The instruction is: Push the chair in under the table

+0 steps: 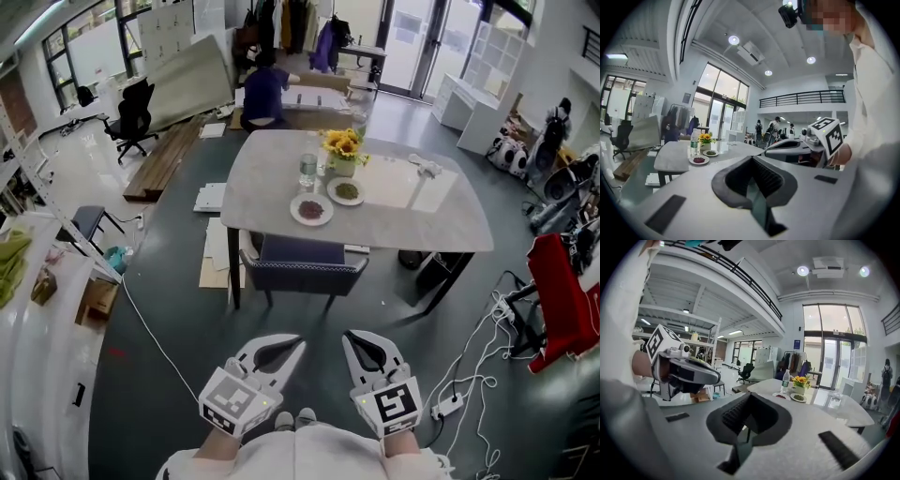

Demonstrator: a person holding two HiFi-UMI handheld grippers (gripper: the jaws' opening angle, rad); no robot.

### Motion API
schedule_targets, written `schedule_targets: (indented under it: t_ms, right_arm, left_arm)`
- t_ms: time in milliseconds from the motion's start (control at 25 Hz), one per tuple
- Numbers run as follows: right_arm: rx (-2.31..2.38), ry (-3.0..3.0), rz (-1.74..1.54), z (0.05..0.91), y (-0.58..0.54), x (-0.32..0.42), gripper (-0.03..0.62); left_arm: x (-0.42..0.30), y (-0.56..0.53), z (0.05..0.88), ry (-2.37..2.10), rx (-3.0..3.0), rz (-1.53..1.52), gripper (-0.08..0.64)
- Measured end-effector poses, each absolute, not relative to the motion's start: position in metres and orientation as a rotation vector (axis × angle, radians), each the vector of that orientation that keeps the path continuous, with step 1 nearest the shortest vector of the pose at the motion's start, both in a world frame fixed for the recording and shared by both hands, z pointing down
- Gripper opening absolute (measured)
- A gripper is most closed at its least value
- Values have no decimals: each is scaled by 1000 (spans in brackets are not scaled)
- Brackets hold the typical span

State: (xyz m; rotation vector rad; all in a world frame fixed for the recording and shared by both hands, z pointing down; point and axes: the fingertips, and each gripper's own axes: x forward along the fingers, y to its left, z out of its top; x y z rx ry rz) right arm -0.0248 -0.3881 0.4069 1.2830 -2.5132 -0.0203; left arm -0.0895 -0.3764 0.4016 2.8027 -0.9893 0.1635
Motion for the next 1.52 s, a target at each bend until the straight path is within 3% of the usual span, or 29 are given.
schedule_targets:
  t_ms: [1520]
  right_arm:
    - [1254,-2562,22,397,-340,-6,2]
  left_arm:
    - [-48,-336,390,-915,2809,131,14]
